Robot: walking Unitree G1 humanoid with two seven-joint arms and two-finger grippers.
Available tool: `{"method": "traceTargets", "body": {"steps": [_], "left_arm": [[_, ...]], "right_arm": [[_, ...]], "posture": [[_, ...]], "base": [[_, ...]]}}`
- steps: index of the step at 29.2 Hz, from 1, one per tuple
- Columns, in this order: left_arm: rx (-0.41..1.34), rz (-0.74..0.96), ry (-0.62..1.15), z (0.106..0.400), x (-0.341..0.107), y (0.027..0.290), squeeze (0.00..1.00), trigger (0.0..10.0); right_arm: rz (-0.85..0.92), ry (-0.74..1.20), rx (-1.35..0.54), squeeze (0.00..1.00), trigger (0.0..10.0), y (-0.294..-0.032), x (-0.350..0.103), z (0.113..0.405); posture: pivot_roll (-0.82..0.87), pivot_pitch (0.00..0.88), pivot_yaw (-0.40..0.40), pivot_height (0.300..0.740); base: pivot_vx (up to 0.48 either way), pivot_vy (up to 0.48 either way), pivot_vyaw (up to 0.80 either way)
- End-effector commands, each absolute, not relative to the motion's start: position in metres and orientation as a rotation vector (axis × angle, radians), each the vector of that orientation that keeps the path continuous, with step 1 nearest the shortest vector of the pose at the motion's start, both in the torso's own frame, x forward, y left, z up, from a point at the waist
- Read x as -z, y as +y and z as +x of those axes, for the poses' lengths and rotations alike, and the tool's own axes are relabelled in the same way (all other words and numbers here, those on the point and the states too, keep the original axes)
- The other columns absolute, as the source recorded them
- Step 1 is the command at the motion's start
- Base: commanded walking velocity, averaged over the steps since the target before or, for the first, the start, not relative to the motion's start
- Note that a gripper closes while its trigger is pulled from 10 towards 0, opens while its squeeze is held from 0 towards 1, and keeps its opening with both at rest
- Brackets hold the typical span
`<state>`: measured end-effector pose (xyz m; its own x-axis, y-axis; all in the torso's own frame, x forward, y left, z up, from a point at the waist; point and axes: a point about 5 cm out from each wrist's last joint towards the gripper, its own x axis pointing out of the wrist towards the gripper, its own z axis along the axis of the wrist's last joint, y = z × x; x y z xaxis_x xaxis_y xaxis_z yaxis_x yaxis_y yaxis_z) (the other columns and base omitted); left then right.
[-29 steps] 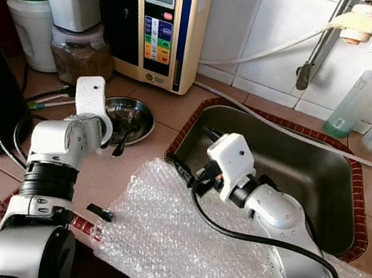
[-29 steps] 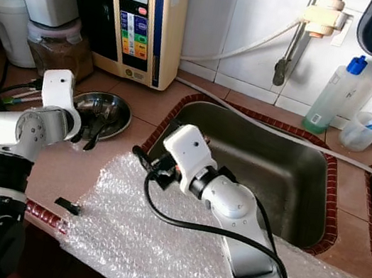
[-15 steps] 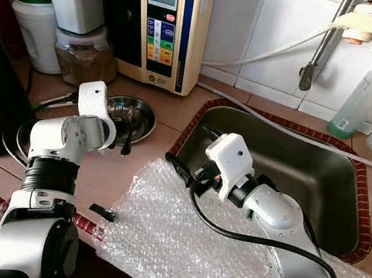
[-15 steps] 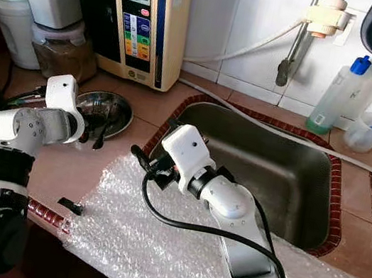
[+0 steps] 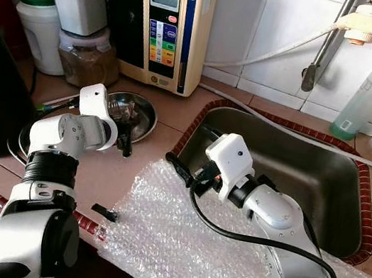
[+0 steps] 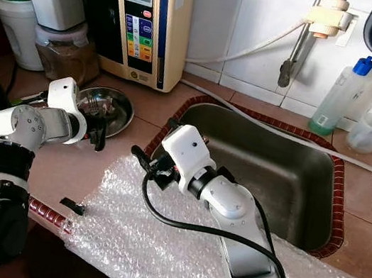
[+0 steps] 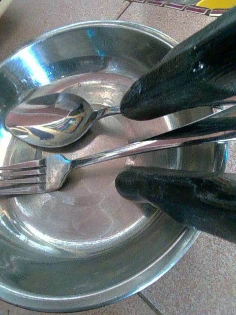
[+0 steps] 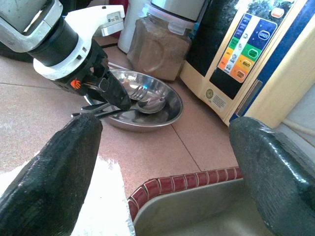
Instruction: Kitchen organization
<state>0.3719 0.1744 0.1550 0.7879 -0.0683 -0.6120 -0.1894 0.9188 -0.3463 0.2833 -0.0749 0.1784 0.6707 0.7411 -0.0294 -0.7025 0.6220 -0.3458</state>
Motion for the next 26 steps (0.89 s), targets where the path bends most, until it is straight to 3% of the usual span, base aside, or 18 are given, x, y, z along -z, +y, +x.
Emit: {"method": "traceTargets", "body": {"steps": [1,19,26], "left_arm": [[-0.077,-0.407,0.701,0.371,-0.150,0.175,0.00,0.0],[-0.110,-0.411,0.700,0.366,-0.145,0.184,0.00,0.0],[-0.155,-0.276,0.609,0.363,-0.150,0.193,0.00,0.0]], "right_arm": [[-0.349,-0.118,-0.820,0.00,10.0,-0.076,-0.178,0.285],[-0.358,-0.117,-0.824,0.00,10.0,-0.079,-0.178,0.285],[-0.363,-0.119,-0.823,0.00,10.0,-0.080,-0.179,0.287]], "posture": [[0.05,0.000,0.070,0.740],[0.05,0.000,0.057,0.740],[0.05,0.000,0.046,0.740]], "base": [[0.000,0.000,0.00],[0.000,0.000,0.00],[0.000,0.000,0.00]]}}
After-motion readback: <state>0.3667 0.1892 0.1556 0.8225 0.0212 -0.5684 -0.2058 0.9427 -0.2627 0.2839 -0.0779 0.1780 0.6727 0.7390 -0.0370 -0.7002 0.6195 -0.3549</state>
